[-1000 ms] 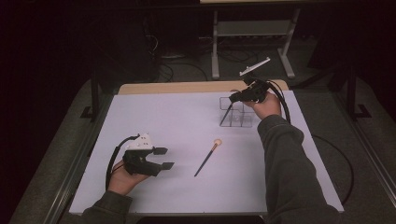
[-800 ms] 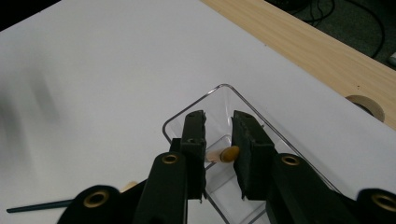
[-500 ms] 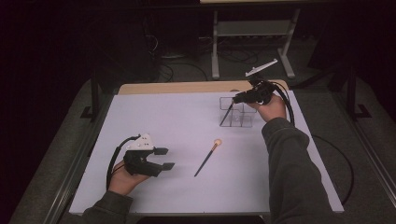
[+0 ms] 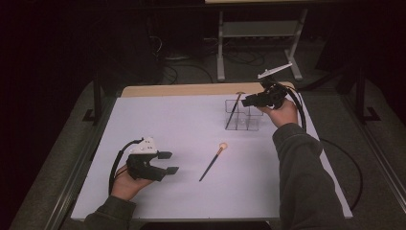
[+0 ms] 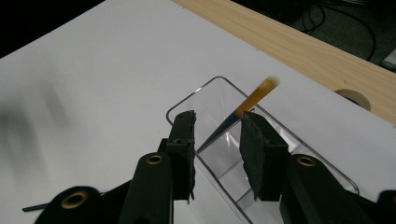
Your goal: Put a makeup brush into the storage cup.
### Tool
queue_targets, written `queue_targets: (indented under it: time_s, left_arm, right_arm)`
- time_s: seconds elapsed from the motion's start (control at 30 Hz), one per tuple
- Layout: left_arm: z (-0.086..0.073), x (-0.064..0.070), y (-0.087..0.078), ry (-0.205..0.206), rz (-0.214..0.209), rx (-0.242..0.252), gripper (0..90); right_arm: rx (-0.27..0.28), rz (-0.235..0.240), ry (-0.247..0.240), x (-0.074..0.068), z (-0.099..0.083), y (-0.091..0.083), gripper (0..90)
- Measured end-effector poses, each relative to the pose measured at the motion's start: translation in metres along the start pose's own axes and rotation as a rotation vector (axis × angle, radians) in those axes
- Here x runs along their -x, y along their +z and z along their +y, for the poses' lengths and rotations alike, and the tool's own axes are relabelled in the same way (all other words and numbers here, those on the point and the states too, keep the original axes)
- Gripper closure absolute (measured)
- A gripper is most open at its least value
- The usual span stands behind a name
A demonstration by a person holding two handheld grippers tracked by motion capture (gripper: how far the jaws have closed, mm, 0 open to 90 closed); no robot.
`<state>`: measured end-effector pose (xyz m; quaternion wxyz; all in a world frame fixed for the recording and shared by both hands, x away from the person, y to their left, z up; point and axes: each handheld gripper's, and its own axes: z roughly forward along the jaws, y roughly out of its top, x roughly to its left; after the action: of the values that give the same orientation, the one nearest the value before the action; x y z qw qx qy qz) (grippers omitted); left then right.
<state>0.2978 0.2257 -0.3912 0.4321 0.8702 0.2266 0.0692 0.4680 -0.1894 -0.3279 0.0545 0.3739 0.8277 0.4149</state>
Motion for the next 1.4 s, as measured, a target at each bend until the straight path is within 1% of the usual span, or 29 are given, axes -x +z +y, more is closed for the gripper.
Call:
queue_targets:
  time_s: [0.03,0.07,0.13,0.2,0.27,0.3,0.33,0.37,0.43,0.47,0.53,0.57,0.63,0.7,0.73,0.77,0.83,0.9,0.93,0.97,1.03,1.07,1.1,1.13,1.2,1.23,1.4]
  left_arm:
    - [-0.001,0.000,0.000,-0.006,0.000,0.002,37.6]
    - [-0.001,0.000,-0.001,-0.003,0.000,-0.002,37.6]
    - [-0.001,0.000,-0.001,-0.006,0.000,0.004,37.6]
    - [-0.002,0.000,-0.002,-0.011,0.001,0.008,37.6]
    - [-0.002,0.000,-0.002,-0.009,0.002,0.004,37.6]
    - [-0.003,0.000,-0.001,-0.010,0.001,0.004,37.6]
    - [-0.003,0.000,-0.002,-0.012,0.001,0.001,37.6]
    - [-0.003,0.001,-0.002,-0.013,0.000,0.001,37.6]
    - [-0.003,0.001,-0.002,-0.007,-0.001,0.006,37.6]
    - [-0.003,0.001,-0.002,-0.005,0.001,0.004,37.6]
    - [-0.003,0.001,-0.003,-0.006,0.001,0.003,37.6]
    - [-0.003,0.001,-0.003,-0.005,0.002,0.004,37.5]
    - [-0.002,0.002,-0.002,-0.013,0.001,0.002,37.5]
    - [-0.002,0.002,-0.002,-0.005,0.002,-0.003,37.4]
    - [-0.002,0.002,-0.001,-0.005,0.002,0.000,37.4]
    - [-0.002,0.002,-0.001,-0.006,0.001,-0.001,37.4]
    - [-0.002,0.001,-0.002,-0.011,0.001,0.001,37.4]
    - [-0.002,0.000,-0.002,-0.010,0.002,0.001,37.2]
    - [-0.002,0.000,-0.002,-0.011,0.002,0.002,37.2]
    - [-0.002,0.000,-0.002,-0.009,0.002,0.001,37.1]
    - [-0.002,-0.001,-0.002,-0.009,0.004,-0.001,36.9]
    - [-0.002,-0.001,-0.002,-0.008,0.005,-0.002,36.9]
    - [-0.002,-0.001,-0.002,-0.007,0.007,-0.002,36.8]
    - [-0.002,-0.001,-0.002,-0.009,0.008,-0.001,36.5]
    - [-0.002,-0.001,-0.002,-0.009,0.009,-0.002,36.2]
    - [-0.002,0.000,-0.002,-0.010,0.010,-0.002,36.1]
    - [-0.002,0.000,-0.001,-0.012,0.012,-0.008,35.3]
  right_arm:
    - [0.000,-0.004,-0.006,0.000,-0.001,0.000,63.1]
    - [-0.003,-0.004,0.004,0.000,-0.002,-0.001,62.4]
    - [0.003,0.000,-0.009,0.001,-0.005,-0.002,61.8]
    - [-0.001,0.003,0.003,0.000,-0.007,-0.003,61.2]
    - [0.005,0.006,-0.007,-0.001,-0.010,-0.004,60.8]
    - [0.003,0.006,-0.002,-0.001,-0.012,-0.005,60.6]
    - [0.005,0.010,0.013,-0.003,-0.013,-0.005,60.6]
    - [0.004,0.008,-0.005,-0.002,-0.015,-0.005,60.5]
    - [-0.001,0.009,0.016,-0.004,-0.018,-0.006,60.2]
    - [0.007,0.008,-0.003,-0.004,-0.020,-0.006,60.1]
    - [0.004,0.005,0.010,-0.006,-0.022,-0.007,59.3]
    - [0.010,0.007,0.002,-0.006,-0.024,-0.008,58.7]
    - [0.014,0.008,0.003,-0.007,-0.027,-0.009,57.1]
    - [0.013,0.004,0.004,-0.009,-0.031,-0.010,56.1]
    - [0.011,0.004,0.017,-0.010,-0.032,-0.010,55.2]
    - [0.015,0.003,0.004,-0.010,-0.034,-0.010,54.2]
    - [0.014,0.003,0.021,-0.012,-0.036,-0.011,52.7]
    - [0.015,0.006,0.012,-0.013,-0.038,-0.012,50.7]
    - [0.015,0.005,0.023,-0.015,-0.039,-0.012,50.2]
    - [0.020,0.005,0.008,-0.015,-0.040,-0.012,49.2]
    - [0.020,0.009,0.008,-0.017,-0.042,-0.012,47.6]
    - [0.017,0.009,0.016,-0.019,-0.042,-0.012,46.5]
    - [0.023,0.006,0.002,-0.018,-0.043,-0.012,45.4]
    - [0.023,0.009,0.013,-0.020,-0.044,-0.012,44.8]
    - [0.031,0.012,0.006,-0.021,-0.046,-0.013,43.6]
    - [0.027,0.012,0.003,-0.022,-0.047,-0.013,42.5]
    - [0.037,0.017,0.008,-0.025,-0.053,-0.015,38.4]
